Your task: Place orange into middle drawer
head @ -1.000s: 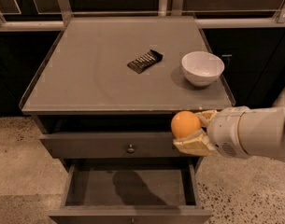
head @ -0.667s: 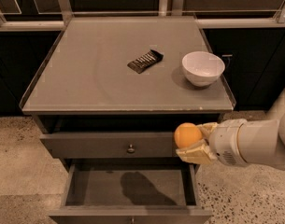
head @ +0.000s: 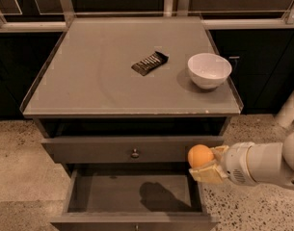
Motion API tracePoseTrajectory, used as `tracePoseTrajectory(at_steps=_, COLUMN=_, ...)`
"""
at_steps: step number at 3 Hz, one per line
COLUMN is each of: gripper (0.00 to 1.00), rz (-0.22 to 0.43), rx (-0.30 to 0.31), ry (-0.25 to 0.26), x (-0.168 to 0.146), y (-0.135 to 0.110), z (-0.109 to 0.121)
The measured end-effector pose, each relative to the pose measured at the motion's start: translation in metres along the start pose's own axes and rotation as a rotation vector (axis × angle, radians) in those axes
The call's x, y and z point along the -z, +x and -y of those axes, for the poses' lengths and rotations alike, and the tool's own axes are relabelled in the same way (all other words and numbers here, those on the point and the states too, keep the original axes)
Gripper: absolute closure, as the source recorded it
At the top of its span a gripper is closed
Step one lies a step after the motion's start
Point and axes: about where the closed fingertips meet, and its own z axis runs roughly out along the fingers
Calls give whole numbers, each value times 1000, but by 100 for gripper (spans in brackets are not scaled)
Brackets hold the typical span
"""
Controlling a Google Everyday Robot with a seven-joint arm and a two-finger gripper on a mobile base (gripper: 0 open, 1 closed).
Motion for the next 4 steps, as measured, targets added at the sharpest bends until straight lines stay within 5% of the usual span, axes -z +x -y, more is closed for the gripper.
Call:
tracePoseTrajectory(at_steps=2, gripper=100, rz=-6, rx=35, ry=-1, x=2, y=-6, z=-12)
tracePoseTrajectory(at_steps=4, gripper=100, rz=-13, rx=-129, ry=44, x=-19, y=63, z=-1)
